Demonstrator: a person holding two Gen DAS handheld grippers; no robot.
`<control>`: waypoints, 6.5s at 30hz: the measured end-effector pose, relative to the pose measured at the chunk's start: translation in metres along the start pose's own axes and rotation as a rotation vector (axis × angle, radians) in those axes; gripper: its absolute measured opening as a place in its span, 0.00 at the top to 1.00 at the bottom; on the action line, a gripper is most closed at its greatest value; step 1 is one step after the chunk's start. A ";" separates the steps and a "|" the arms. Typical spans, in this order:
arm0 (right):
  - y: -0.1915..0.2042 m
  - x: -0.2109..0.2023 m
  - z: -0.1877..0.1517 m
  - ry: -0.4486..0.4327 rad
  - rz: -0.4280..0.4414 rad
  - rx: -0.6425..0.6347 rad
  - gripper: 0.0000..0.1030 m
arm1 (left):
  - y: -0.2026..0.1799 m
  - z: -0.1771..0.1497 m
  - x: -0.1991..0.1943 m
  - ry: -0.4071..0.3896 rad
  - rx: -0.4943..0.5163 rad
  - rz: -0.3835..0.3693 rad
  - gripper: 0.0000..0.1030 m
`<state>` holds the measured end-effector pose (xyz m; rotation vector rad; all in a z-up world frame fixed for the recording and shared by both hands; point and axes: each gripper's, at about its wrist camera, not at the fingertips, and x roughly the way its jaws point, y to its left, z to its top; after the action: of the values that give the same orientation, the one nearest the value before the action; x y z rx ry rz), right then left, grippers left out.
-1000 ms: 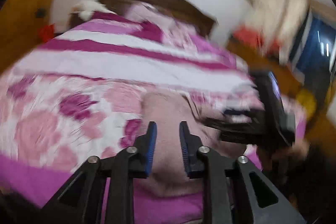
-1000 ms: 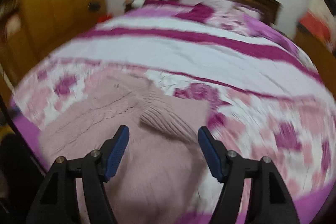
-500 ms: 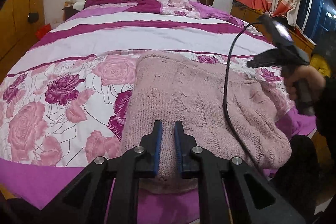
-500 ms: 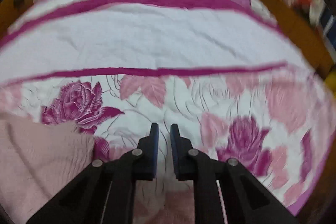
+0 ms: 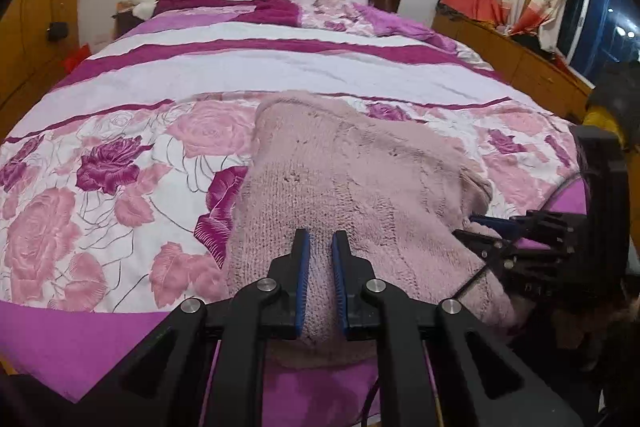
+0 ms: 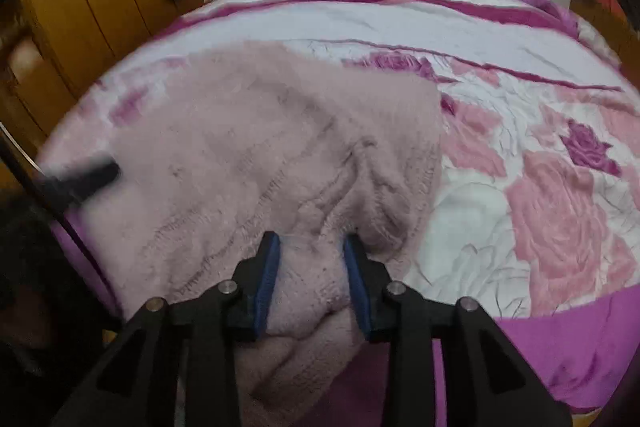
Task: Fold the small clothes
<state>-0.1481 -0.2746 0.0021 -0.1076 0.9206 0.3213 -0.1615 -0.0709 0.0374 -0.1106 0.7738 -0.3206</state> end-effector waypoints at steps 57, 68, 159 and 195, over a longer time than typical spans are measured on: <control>-0.118 0.181 0.309 -0.164 0.175 0.136 0.61 | 0.142 0.237 0.255 0.134 -0.149 -0.067 0.90; -0.127 0.175 0.293 -0.087 -0.037 0.134 0.20 | 0.140 0.229 0.212 0.120 -0.173 0.069 0.78; -0.021 0.089 0.098 0.173 -0.238 0.130 0.00 | 0.061 0.049 0.105 0.239 -0.059 0.403 0.57; -0.037 0.146 0.159 -0.029 -0.241 0.095 0.00 | 0.083 0.083 0.147 0.121 -0.076 0.459 0.16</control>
<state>0.0676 -0.2406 -0.0198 -0.1252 0.8822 0.0554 0.0156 -0.0420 -0.0196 0.0172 0.9059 0.1390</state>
